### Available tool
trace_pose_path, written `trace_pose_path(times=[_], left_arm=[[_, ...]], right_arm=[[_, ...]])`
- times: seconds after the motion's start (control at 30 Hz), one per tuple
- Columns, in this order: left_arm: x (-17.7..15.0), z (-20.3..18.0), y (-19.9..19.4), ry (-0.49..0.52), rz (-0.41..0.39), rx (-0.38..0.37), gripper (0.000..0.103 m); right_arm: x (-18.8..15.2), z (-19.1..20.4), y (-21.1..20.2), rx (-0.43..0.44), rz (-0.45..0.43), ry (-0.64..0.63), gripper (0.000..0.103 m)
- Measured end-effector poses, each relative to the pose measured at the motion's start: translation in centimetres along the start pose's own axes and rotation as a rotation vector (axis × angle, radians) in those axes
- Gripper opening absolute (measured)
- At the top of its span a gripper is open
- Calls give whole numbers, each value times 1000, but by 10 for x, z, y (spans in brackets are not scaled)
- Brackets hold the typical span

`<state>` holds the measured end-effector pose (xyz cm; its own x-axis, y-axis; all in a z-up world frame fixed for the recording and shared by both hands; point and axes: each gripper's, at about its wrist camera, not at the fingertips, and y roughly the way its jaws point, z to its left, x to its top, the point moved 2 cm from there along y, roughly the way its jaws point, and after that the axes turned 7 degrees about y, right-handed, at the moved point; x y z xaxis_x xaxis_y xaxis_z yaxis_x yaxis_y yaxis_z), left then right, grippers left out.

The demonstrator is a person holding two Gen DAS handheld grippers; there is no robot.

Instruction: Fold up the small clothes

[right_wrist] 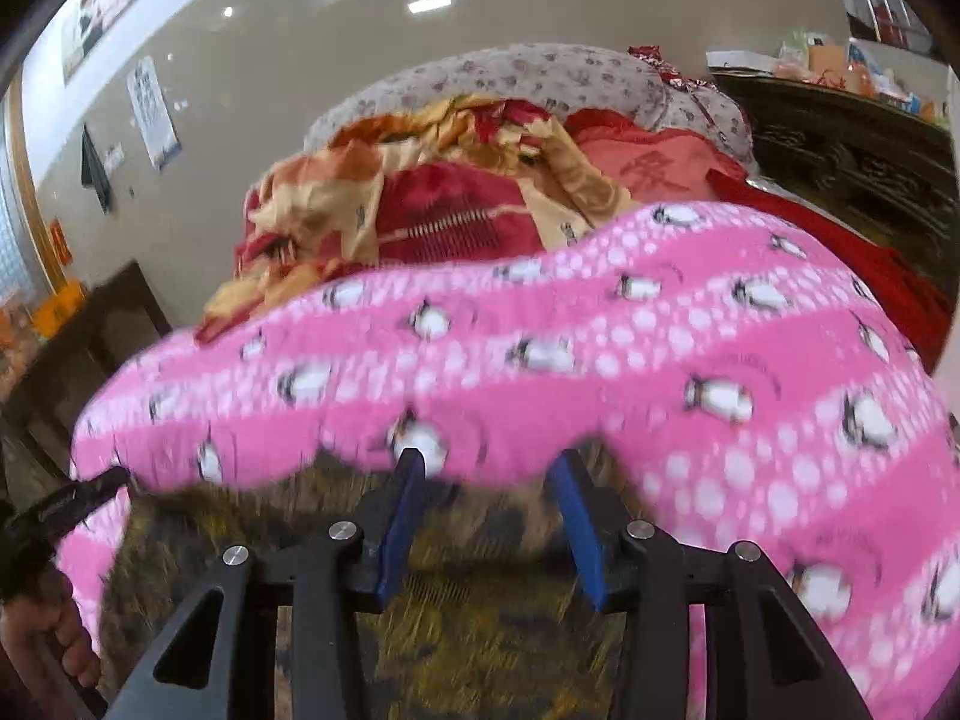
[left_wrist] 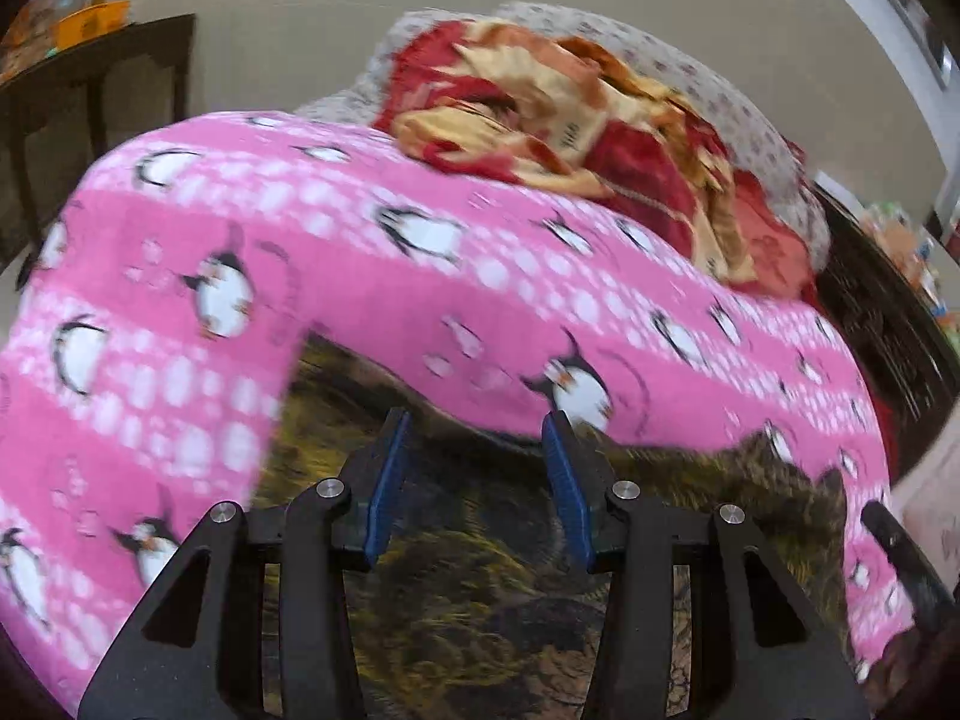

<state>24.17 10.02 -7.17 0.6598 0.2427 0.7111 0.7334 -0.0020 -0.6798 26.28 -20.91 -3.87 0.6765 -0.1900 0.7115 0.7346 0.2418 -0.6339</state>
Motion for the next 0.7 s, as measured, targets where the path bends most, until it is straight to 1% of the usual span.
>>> trace_pose_path(times=[0.03, 0.07, 0.1, 0.13, 0.17, 0.2, 0.23, 0.3, 0.33, 0.37, 0.4, 0.43, 0.47, 0.5, 0.53, 0.6, 0.63, 0.67, 0.7], left_arm=[[-2, -3, 6, 36, -3, 6, 44], [-8, -4, 13, 87, -9, 41, 44], [-13, -1, 17, 113, -8, 56, 44], [-20, 3, 23, 130, 1, 64, 47], [-29, 11, 31, 116, 25, 53, 48], [-32, 20, 34, 66, 44, 12, 48], [-31, 29, 30, 19, 23, -19, 48], [-32, 41, 29, -43, 16, -32, 48], [-33, 46, 29, -69, 14, -59, 48], [-33, 51, 28, -97, 8, -85, 48], [-33, 53, 28, -114, 3, -95, 48], [-33, 55, 27, -127, -3, -101, 48], [-33, 55, 26, -135, -12, -104, 48], [-33, 55, 23, -133, -19, -100, 48], [-32, 54, 18, -128, -30, -93, 48], [-29, 48, -1, -101, -76, -63, 48], [-29, 42, -11, -79, -106, -65, 48], [-29, 35, -24, -48, -138, -78, 48], [-30, 22, -33, 0, -146, -101, 49]], right_arm=[[-8, 1, -2, 12, 5, -15, 43], [-13, 1, -2, 13, 19, -30, 43], [-16, -5, 2, 18, 50, -29, 43], [-15, -13, 8, 33, 82, -12, 43], [-14, -25, 22, 71, 153, 16, 43], [-14, -32, 36, 100, 230, 24, 43], [-13, -40, 52, 111, 303, 25, 43], [-2, -58, 68, 15, 262, -44, 42], [4, -68, 72, -1, 248, -42, 42], [10, -81, 74, -13, 250, 10, 42], [15, -92, 74, -9, 255, 80, 40], [19, -96, 70, -32, 239, 97, 40], [22, -98, 65, -98, 211, 85, 41], [24, -98, 58, -133, 191, 73, 41], [26, -96, 52, -110, 184, 80, 41], [28, -91, 41, -72, 175, 88, 41], [28, -84, 34, -63, 163, 72, 41], [28, -73, 28, -32, 158, 44, 41], [27, -60, 25, -1, 165, 14, 41]])
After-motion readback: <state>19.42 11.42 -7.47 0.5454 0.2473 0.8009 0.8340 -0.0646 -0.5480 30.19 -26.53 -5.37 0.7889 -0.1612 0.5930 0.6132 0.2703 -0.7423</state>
